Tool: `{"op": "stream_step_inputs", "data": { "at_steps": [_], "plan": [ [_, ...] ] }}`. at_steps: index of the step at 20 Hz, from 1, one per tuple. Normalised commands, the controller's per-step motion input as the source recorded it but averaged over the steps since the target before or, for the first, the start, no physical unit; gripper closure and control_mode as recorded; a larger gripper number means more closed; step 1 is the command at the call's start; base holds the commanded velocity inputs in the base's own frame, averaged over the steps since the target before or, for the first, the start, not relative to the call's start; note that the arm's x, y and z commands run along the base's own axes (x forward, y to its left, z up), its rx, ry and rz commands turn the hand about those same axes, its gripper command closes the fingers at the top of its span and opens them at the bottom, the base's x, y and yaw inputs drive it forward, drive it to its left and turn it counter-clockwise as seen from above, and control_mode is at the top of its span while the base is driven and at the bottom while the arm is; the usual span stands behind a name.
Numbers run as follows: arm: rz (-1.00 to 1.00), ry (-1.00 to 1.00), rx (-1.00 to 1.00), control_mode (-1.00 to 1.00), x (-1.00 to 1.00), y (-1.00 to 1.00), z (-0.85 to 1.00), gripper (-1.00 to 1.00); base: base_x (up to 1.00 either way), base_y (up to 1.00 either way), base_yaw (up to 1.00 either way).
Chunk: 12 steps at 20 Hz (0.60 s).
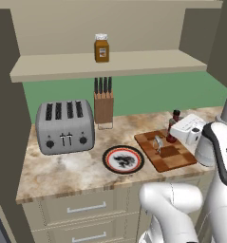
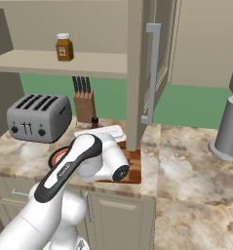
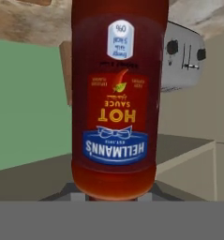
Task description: Pick the fish from the plate and place it on the cutting board. Then pick the condiment bottle from the cabinet and place it next to the cutting board.
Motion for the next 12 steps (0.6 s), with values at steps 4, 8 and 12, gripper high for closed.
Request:
{"op": "stream_step_inputs", "data": {
  "at_steps": [4,8,12],
  "plan": [
    [0.0,0.0,0.0,-1.0,0.16,-0.33,-0.18,1.0,0.0,0.0,0.0],
    [0.0,0.0,-0.03,-1.0,0.17,-0.25,-0.16,1.0,0.0,0.0,0.0],
    [0.0,0.0,-0.05,-1.0,0.14,-0.24,-0.11,1.0,0.0,0.0,0.0]
  ]
}}
